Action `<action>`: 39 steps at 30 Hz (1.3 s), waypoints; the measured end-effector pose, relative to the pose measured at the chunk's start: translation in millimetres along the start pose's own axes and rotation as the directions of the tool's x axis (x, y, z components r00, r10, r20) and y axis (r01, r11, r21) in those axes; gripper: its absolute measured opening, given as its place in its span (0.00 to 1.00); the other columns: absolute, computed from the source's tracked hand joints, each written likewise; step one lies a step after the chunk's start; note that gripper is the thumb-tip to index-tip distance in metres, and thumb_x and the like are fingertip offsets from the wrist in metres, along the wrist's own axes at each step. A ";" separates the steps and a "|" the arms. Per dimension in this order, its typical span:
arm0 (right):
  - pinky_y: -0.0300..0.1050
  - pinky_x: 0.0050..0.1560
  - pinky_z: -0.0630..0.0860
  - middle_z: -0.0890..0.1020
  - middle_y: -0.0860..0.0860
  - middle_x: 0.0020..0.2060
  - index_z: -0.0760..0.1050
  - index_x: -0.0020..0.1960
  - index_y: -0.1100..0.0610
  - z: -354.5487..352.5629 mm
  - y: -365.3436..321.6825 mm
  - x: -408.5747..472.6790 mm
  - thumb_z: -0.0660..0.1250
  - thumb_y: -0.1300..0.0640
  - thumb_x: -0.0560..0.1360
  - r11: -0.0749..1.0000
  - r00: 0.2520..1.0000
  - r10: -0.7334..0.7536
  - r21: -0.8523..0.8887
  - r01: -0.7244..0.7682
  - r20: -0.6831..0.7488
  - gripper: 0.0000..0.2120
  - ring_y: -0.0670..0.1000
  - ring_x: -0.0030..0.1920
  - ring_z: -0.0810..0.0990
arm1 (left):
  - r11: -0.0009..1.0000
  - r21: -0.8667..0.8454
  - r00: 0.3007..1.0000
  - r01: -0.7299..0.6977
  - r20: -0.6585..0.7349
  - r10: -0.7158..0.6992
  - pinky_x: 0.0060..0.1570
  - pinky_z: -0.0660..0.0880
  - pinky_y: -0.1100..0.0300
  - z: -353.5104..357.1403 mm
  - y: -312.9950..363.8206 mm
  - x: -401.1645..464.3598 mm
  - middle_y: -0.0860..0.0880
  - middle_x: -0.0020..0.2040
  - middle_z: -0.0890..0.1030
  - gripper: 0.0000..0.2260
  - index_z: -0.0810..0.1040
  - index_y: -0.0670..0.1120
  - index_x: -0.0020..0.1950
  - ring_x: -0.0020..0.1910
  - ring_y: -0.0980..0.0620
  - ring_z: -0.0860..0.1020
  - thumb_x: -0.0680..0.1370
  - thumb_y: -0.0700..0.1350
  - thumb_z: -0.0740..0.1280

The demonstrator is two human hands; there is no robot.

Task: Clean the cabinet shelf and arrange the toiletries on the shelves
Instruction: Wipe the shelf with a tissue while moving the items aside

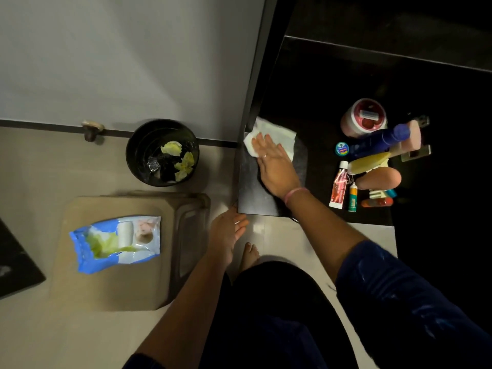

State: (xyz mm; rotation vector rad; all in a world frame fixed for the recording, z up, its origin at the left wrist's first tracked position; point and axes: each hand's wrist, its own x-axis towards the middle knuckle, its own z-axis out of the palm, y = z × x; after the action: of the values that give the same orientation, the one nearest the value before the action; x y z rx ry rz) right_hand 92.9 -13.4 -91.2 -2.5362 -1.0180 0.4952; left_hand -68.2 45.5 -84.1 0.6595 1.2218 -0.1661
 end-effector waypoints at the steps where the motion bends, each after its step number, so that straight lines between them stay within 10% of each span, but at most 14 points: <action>1: 0.52 0.77 0.48 0.57 0.51 0.76 0.57 0.76 0.54 6.4 -6.3 -15.8 0.53 0.63 0.80 1.000 0.999 -0.030 0.000 0.030 0.013 0.24 0.52 0.77 0.51 | 1.000 -0.014 1.000 0.017 -0.001 -0.017 0.54 0.72 0.58 0.7 0.7 0.3 0.47 0.42 0.79 0.09 0.75 0.43 0.55 0.42 0.53 0.78 0.81 0.42 0.57; 9: 0.43 0.74 0.45 0.61 0.47 0.75 0.63 0.73 0.51 42.8 -41.4 -118.7 0.57 0.64 0.77 0.975 0.970 -0.217 0.061 0.211 0.108 0.26 0.45 0.76 0.51 | 0.938 -0.340 0.995 0.070 -0.037 -0.087 0.20 0.68 0.71 -2.1 -5.4 -11.8 0.54 0.18 0.70 0.15 0.71 0.46 0.35 0.16 0.61 0.67 0.82 0.44 0.55; 14: 0.34 0.74 0.53 0.71 0.49 0.70 0.71 0.68 0.56 32.2 -40.3 -141.1 0.55 0.64 0.80 0.944 0.990 -0.135 0.307 0.120 0.029 0.18 0.43 0.72 0.62 | 0.866 -0.489 0.993 0.103 0.004 -0.116 0.40 0.79 0.60 -10.1 -6.3 -15.7 0.45 0.35 0.81 0.13 0.77 0.40 0.48 0.38 0.51 0.79 0.81 0.46 0.57; 20: 0.36 0.49 0.72 0.79 0.50 0.49 0.75 0.61 0.58 -43.4 -30.2 -99.2 0.56 0.57 0.81 0.631 0.914 0.401 0.741 -0.229 -0.059 0.13 0.43 0.48 0.76 | 0.901 -0.408 0.988 0.151 0.029 -0.152 0.61 0.69 0.57 -6.1 0.1 -23.1 0.41 0.60 0.77 0.20 0.72 0.37 0.65 0.65 0.47 0.73 0.82 0.48 0.53; 25: 0.31 0.50 0.67 0.76 0.50 0.51 0.73 0.61 0.62 -121.8 13.1 -35.6 0.54 0.62 0.81 0.899 0.892 0.283 0.423 -0.118 -0.353 0.13 0.43 0.53 0.74 | 0.925 -0.363 0.992 0.114 -0.009 -0.126 0.57 0.72 0.58 -3.1 -4.3 -21.7 0.39 0.64 0.76 0.16 0.73 0.36 0.63 0.62 0.46 0.76 0.81 0.45 0.57; 31: 0.45 0.70 0.58 0.64 0.63 0.72 0.66 0.70 0.64 -72.3 61.3 11.7 0.54 0.67 0.79 0.959 0.967 0.254 0.130 -0.254 0.014 0.20 0.61 0.72 0.62 | 0.923 -0.357 0.988 0.147 0.016 -0.151 0.57 0.72 0.58 -1.4 -10.5 -17.8 0.40 0.64 0.77 0.16 0.74 0.37 0.63 0.62 0.47 0.76 0.81 0.45 0.58; 39: 0.50 0.75 0.47 0.53 0.51 0.77 0.53 0.76 0.53 -13.1 30.6 -44.9 0.51 0.56 0.82 0.978 0.976 0.207 0.013 -0.207 -0.074 0.23 0.52 0.77 0.49 | 0.905 -0.400 0.988 0.148 0.028 -0.149 0.58 0.71 0.58 8.3 -11.4 -18.5 0.42 0.62 0.77 0.14 0.77 0.39 0.52 0.62 0.48 0.75 0.81 0.47 0.57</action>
State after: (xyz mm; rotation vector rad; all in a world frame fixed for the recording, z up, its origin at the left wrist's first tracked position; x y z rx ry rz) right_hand 86.0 -68.5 -85.3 -2.6485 -0.7286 0.4540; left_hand -73.2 27.7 -70.1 0.2073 1.2619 -0.0369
